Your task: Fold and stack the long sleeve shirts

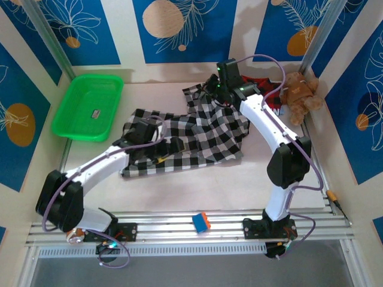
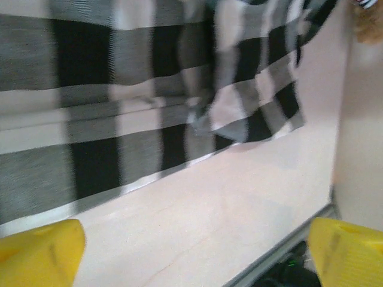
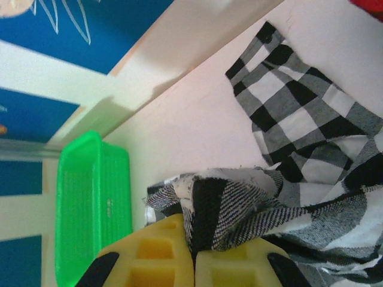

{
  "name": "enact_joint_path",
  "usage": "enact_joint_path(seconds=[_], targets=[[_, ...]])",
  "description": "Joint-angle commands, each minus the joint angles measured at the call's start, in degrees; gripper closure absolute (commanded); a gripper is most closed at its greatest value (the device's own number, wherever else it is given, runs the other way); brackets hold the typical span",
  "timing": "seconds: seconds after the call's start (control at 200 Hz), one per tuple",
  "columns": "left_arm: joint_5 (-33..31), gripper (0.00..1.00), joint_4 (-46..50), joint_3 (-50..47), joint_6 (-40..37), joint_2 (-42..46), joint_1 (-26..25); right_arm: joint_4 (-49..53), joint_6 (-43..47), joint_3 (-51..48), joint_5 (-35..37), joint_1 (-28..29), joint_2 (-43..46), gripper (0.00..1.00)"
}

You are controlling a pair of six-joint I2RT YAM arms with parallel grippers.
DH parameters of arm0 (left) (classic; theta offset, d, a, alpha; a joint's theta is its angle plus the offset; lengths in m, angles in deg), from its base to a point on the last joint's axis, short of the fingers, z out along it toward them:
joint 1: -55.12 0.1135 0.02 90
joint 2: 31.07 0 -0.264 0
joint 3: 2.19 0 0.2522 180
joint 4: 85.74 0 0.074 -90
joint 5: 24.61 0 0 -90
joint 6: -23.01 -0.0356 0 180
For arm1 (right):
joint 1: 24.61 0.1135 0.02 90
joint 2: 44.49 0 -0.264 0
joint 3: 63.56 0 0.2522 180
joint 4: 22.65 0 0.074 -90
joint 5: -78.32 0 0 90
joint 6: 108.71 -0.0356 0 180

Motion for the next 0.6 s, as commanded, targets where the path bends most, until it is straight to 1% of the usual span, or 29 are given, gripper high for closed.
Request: enact_joint_path(seconds=[0.0, 0.125, 0.27, 0.335, 0.45, 0.595], targets=[[4.1, 0.14, -10.1, 4.1, 6.1, -5.5, -3.0, -8.2, -4.6, -4.1, 1.9, -0.5, 3.8, 0.98], [3.9, 0.3, -13.7, 9.0, 8.7, -12.4, -5.8, -8.0, -5.0, -5.1, 1.4, -1.0, 4.5, 0.98], [4.3, 0.51, -18.2, 12.4, 13.6, -20.7, -6.6, -7.5, -6.0, -7.9, 1.5, -0.8, 6.8, 0.99], [3.5, 0.55, -18.1, 13.2, 15.1, -23.2, -6.5, -6.3, -6.9, -9.9, 2.6, -0.9, 8.9, 0.99], [1.3, 0.6, -15.9, 15.2, 15.1, -26.3, -6.5, -2.0, -10.4, -13.8, 5.8, -0.3, 13.5, 1.0], [0.2, 0.66, -14.7, 18.8, 16.6, -31.1, -6.5, -3.5, -16.0, -23.5, 9.6, 0.8, 21.0, 1.0]])
